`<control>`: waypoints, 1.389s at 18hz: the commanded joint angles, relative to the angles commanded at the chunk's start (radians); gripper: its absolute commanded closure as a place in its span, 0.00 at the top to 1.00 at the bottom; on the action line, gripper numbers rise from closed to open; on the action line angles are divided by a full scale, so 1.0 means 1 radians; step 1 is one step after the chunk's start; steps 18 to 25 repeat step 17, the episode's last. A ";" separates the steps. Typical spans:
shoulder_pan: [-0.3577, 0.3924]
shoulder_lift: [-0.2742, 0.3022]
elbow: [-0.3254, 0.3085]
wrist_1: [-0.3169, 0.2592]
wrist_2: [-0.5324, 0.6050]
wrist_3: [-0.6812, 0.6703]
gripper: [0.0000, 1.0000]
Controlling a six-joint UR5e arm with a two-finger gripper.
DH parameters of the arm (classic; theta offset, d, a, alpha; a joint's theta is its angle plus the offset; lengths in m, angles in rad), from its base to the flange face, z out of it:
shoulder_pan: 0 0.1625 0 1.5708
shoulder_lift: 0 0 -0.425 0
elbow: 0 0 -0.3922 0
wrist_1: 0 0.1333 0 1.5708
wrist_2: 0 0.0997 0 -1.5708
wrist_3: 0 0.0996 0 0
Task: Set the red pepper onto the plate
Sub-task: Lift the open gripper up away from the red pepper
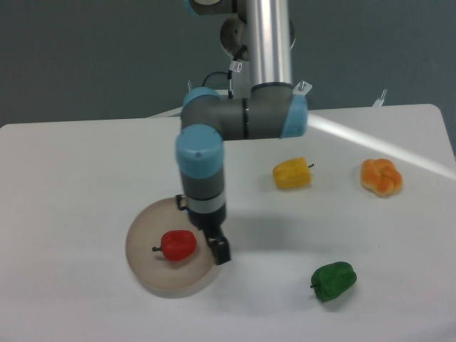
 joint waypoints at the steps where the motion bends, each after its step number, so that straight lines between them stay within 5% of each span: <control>1: 0.021 0.000 0.008 -0.014 0.000 0.031 1.00; 11: 0.233 -0.029 0.104 -0.104 -0.002 0.374 1.00; 25: 0.256 -0.032 0.107 -0.103 -0.012 0.391 1.00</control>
